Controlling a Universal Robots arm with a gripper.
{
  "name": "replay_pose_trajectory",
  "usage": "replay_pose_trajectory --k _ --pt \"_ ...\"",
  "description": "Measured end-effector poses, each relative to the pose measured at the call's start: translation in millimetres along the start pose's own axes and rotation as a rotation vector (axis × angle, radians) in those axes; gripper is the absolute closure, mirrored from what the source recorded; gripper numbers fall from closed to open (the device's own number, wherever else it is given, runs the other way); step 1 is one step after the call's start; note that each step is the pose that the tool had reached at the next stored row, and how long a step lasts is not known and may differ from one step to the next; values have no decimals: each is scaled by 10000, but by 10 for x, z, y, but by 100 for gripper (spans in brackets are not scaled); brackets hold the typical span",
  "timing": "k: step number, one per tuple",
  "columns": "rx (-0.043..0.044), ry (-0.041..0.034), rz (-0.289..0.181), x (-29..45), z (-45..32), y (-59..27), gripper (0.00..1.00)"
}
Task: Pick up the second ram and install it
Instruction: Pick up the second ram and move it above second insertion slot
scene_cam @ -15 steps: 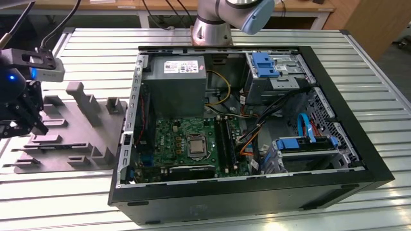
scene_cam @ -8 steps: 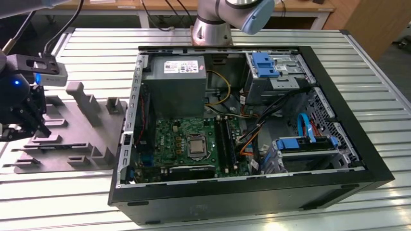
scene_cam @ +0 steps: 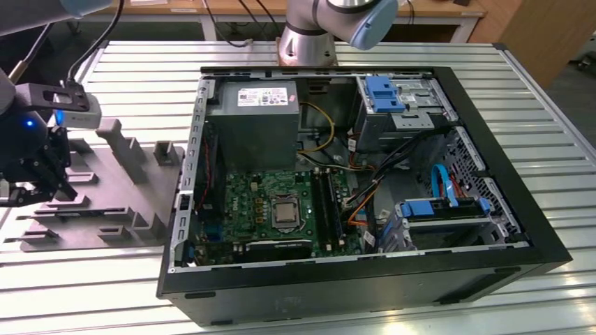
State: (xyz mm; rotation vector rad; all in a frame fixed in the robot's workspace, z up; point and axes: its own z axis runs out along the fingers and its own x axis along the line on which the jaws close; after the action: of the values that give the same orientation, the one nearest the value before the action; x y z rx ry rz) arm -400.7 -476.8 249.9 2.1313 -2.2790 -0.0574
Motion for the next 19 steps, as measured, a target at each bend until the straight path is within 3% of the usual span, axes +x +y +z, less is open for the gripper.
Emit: replay_pose_trajectory --k 10,19 --pt "104 -3 -88 2 92 10 90" --pt "114 -3 -105 1 164 12 90"
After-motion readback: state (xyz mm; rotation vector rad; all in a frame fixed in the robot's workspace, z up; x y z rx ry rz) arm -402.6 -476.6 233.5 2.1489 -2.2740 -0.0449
